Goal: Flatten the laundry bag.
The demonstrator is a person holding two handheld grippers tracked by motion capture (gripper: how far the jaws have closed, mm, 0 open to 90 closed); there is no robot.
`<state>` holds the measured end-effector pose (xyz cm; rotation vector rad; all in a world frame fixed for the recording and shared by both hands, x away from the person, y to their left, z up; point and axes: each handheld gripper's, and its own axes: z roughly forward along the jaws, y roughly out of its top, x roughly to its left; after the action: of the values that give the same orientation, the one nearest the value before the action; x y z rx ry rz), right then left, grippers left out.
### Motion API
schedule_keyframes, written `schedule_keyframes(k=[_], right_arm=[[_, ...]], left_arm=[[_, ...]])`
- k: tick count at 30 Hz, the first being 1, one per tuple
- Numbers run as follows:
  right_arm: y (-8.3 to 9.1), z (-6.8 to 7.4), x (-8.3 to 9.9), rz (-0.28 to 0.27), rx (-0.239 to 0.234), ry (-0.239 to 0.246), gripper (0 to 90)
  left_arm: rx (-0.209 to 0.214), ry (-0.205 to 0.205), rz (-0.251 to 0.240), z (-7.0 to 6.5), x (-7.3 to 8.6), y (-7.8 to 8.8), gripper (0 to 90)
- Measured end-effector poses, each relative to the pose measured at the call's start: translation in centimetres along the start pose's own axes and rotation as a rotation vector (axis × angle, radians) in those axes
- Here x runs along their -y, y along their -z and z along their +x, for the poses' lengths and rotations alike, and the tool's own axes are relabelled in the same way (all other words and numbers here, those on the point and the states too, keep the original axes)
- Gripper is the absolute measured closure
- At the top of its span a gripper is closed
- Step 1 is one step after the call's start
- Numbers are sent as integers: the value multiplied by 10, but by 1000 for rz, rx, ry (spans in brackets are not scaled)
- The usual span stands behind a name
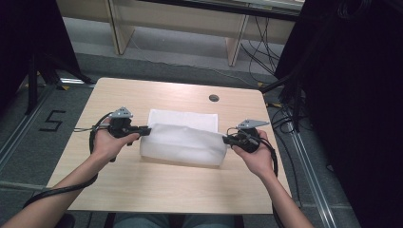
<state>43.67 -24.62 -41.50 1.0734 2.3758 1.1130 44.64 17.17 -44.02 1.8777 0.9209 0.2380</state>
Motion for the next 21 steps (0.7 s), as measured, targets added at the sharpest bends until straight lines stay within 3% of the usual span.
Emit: schedule_keyframes(k=[7, 11, 12, 14, 15, 20, 21], right_arm=[[0, 14, 18, 23, -10, 15, 859], [1, 18, 29, 99, -32, 17, 857], [-2, 18, 31, 75, -28, 27, 858], [-1, 20, 35, 100, -35, 21, 856], [-3, 20, 36, 84, -29, 25, 855], [0, 26, 40, 145, -62, 14, 837], [1, 26, 41, 166, -62, 35, 833]], left_arm=[[24, -14, 36, -8, 19, 3, 827], [33, -31, 60, -11, 31, 2, 822], [39, -40, 68, -12, 34, 2, 821], [35, -38, 73, -13, 37, 2, 814], [42, -37, 79, -14, 38, 2, 811], [46, -57, 111, -17, 42, 4, 782], [54, -58, 124, -18, 42, 5, 782]])
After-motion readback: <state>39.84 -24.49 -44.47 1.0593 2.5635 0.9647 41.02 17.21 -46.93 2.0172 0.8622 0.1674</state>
